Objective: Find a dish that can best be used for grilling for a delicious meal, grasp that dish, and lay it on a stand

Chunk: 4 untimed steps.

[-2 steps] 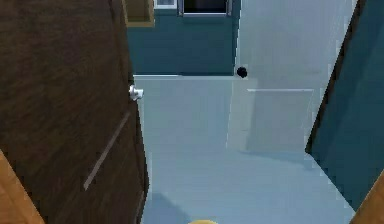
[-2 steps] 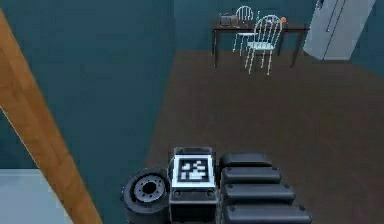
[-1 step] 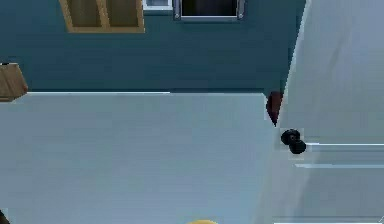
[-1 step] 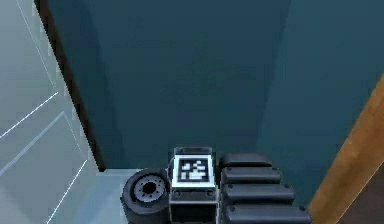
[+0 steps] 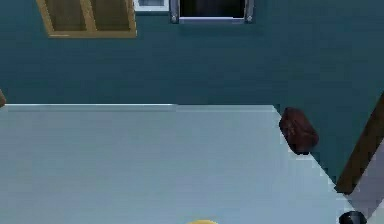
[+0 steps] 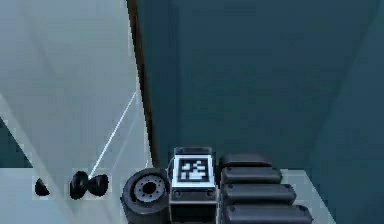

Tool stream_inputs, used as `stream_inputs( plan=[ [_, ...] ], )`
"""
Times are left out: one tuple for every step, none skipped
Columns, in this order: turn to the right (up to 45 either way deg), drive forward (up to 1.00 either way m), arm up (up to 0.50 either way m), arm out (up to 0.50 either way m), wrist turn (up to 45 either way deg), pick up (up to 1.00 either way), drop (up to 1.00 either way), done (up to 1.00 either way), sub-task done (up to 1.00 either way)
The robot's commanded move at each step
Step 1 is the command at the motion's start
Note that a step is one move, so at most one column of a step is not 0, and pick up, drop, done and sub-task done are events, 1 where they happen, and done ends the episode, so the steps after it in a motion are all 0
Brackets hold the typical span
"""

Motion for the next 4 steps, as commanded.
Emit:
stream_inputs(
  plan=[
    [-42.0, 0.00, 0.00, 0.00, 0.0, 0.00, 0.00, 0.00, 0.00],
    [0.0, 0.25, 0.00, 0.00, 0.0, 0.00, 0.00, 0.00, 0.00],
    [-18.0, 0.00, 0.00, 0.00, 0.0, 0.00, 0.00, 0.00, 0.00],
    [0.0, 1.00, 0.00, 0.00, 0.0, 0.00, 0.00, 0.00, 0.00]
  ],
)
